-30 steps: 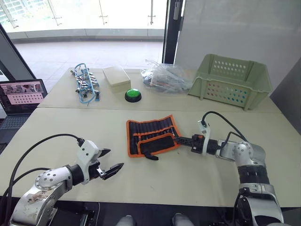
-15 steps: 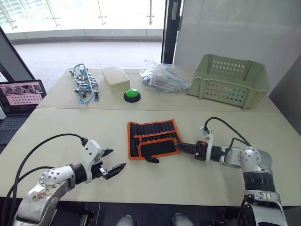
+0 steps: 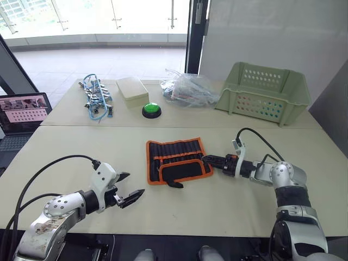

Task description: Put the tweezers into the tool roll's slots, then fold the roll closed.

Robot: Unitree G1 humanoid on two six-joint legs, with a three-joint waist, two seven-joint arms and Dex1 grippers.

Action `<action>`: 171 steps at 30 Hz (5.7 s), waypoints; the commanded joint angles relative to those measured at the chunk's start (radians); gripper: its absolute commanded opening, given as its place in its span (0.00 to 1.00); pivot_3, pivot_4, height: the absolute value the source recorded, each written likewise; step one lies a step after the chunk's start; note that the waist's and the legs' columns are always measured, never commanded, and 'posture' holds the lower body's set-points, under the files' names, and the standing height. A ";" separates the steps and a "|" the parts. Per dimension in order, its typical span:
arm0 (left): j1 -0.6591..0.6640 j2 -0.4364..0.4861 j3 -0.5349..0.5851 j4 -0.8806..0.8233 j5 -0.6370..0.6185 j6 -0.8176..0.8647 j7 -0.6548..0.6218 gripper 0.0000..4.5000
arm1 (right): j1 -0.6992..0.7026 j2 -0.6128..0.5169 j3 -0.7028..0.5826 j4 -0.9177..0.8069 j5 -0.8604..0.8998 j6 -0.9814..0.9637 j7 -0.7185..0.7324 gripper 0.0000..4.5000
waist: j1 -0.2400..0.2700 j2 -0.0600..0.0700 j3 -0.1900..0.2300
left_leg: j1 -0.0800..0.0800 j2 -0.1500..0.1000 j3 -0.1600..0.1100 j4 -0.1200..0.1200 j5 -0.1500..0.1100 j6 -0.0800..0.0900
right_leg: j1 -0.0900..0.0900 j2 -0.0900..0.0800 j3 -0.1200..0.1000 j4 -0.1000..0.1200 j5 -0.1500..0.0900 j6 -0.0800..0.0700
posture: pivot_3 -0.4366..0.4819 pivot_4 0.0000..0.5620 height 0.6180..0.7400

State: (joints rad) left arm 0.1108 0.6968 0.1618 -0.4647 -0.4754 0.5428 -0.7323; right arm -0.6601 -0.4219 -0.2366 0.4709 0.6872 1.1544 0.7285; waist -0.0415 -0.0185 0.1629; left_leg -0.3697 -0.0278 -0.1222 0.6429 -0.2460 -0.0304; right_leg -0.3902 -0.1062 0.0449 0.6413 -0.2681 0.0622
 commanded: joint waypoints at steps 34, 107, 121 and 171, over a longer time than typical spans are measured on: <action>0.059 -0.015 0.112 -0.117 -0.114 -0.096 -0.065 1.00 | -0.053 0.050 0.050 -0.306 0.041 0.114 -0.107 0.01 | -0.001 0.001 0.001 | -0.007 0.000 0.000 0.000 0.000 0.000 | -0.009 0.000 0.000 0.001 0.000 0.000 | 0.48 0.27 1.00; -0.220 -0.247 0.110 0.175 -0.459 0.461 0.389 1.00 | 0.082 0.048 0.555 -0.035 -0.605 -1.007 0.317 0.01 | -0.001 -0.003 -0.001 | 0.006 0.002 0.002 0.001 0.000 -0.001 | 0.002 0.001 0.000 0.005 0.001 -0.001 | 0.48 0.27 1.00; -0.312 -0.333 0.070 0.258 -0.458 0.519 0.415 0.23 | 0.130 0.042 0.525 -0.126 -0.588 -0.916 0.273 0.00 | 0.002 -0.003 -0.002 | 0.006 0.001 0.002 0.001 0.000 -0.001 | 0.002 0.000 0.000 0.004 0.001 -0.001 | 0.48 0.27 1.00; -0.665 -0.400 -0.254 0.592 -0.004 0.239 0.064 0.00 | 0.158 0.071 0.530 -0.187 -0.621 -0.768 0.142 0.00 | 0.009 -0.003 -0.003 | 0.006 0.000 0.001 0.001 0.001 -0.002 | 0.004 0.000 0.000 0.002 0.001 -0.001 | 0.48 0.27 1.00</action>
State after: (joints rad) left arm -0.5692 0.2898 -0.1119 0.1281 -0.4884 0.8008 -0.6772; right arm -0.5338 -0.3295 0.2830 0.2300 0.1101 0.3383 0.9065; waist -0.0321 -0.0215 0.1601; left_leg -0.3639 -0.0273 -0.1210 0.6440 -0.2451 -0.0323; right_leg -0.3864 -0.1058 0.0446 0.6435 -0.2675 0.0612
